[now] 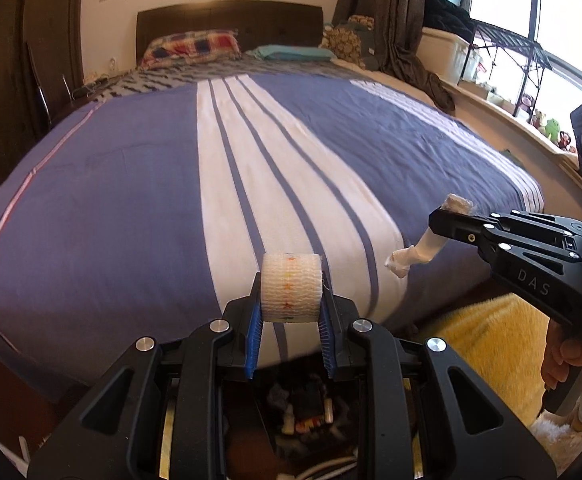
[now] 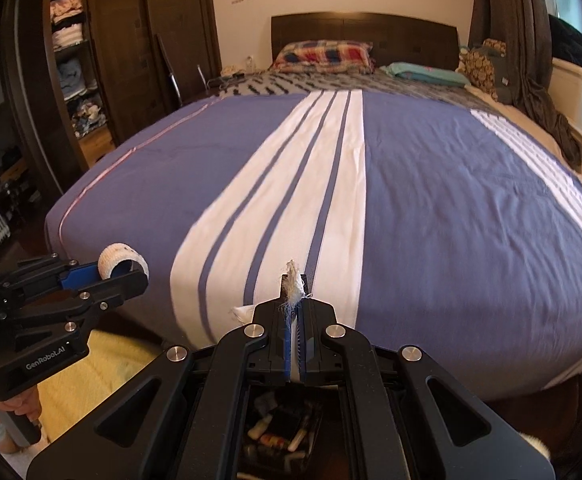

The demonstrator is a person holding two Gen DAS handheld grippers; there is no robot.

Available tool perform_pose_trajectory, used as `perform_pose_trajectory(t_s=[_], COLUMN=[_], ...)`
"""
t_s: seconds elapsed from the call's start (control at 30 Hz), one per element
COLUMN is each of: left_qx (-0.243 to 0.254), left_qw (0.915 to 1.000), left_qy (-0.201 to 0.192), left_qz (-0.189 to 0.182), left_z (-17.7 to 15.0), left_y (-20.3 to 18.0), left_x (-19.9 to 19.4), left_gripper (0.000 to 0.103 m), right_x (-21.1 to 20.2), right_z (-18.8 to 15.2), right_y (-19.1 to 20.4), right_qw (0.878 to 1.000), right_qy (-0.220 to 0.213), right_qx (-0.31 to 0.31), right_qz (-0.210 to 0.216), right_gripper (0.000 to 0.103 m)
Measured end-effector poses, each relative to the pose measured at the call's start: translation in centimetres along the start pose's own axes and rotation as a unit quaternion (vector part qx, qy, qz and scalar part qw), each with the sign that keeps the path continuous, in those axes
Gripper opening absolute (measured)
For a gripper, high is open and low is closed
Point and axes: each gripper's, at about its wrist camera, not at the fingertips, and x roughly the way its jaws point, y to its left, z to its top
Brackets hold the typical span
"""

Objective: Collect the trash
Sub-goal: 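Carry the tape roll and paper scrap down over the black bin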

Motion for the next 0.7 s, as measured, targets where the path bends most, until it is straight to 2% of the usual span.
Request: perform_pose_trajectory(t_s=[0.37,0.7], left_qx=[-0.014,-0.034], left_qw=[0.9968,0.9830], left_qy=[0.078,0.179], left_qz=[-0.008,-0.024], left_z=[-5.9,-11.3], left_y=[0.0,0.1], left_x=[3.6,10.0], left_gripper=[0.023,0.023], right_x=[2.3,7.3], right_z=[-6.3,-11.6], right_y=[0.3,0.0], right_qw=[0.997,0.986], right_qy=[0.072,0.162], right_qx=[0.012,0.033], right_qz=[0.001,0.001], right_gripper=[0.003,0.003])
